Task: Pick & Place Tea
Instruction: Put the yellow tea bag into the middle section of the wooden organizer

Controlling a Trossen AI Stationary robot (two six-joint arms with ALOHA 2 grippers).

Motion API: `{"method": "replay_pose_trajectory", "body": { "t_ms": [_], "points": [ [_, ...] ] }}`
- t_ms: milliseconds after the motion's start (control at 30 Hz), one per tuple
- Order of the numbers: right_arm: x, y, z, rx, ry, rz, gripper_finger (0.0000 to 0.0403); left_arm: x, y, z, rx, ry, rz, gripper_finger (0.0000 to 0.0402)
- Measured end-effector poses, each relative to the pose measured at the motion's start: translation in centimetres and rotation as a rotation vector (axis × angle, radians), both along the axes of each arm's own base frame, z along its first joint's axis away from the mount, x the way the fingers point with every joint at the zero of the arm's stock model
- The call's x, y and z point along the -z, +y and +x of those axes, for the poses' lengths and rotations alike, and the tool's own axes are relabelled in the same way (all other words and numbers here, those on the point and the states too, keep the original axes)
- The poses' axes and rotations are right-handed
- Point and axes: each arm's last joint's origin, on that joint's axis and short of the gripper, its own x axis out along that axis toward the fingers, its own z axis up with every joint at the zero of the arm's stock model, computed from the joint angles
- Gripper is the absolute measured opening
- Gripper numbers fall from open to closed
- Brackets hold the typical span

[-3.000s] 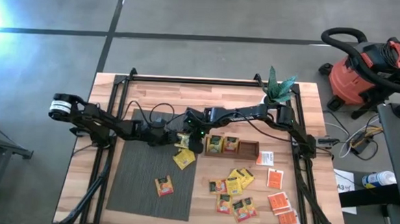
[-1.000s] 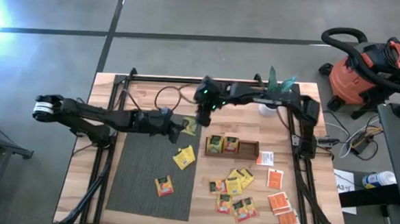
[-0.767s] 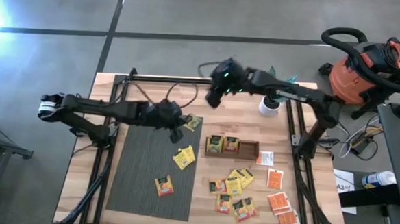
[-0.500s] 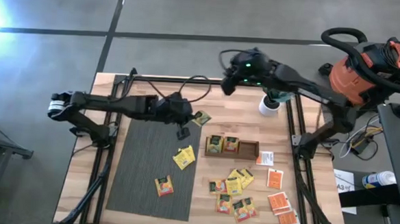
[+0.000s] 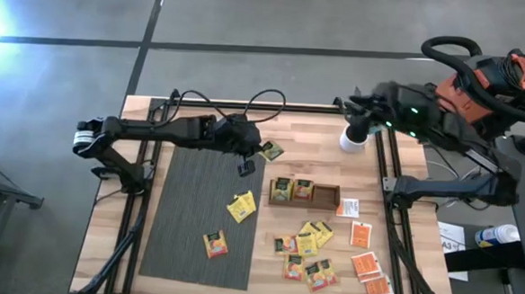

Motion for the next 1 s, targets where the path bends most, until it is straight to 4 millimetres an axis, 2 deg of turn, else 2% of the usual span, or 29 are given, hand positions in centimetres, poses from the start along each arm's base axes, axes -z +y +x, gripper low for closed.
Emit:
{"method": "replay_pose_trajectory", "body": {
  "t_ms": [200,300,467,633,833,1000],
  "points": [
    [0.1,1.6,-3.7,0.003,-0.118,-0.046,0.0118,-0.3,0.3,0.0,-0.002,-0.013,-0.022,0.0],
    [0.9,2.2,-4.9,0.008,-0.188,0.046,0.0118,-0.2,0.3,0.0,-0.001,-0.01,-0.033,0.0],
    [6.0,3.3,-5.0,-0.236,-0.148,0.194,0.0118,-0.1,0.3,0.0,-0.004,-0.008,-0.038,0.0],
    [11.3,3.6,-5.6,-0.216,-0.189,0.291,0.0114,-0.1,0.5,0.0,0.001,-0.009,-0.049,0.0],
    [15.7,3.9,-6.3,-0.229,-0.319,0.266,0.0119,0.0,0.5,0.0,0.003,-0.009,-0.069,0.0],
    [18.1,4.2,-7.1,-0.223,-0.369,0.264,0.0124,0.1,0.5,-0.1,-0.002,-0.005,-0.097,0.0]
  ]
}}
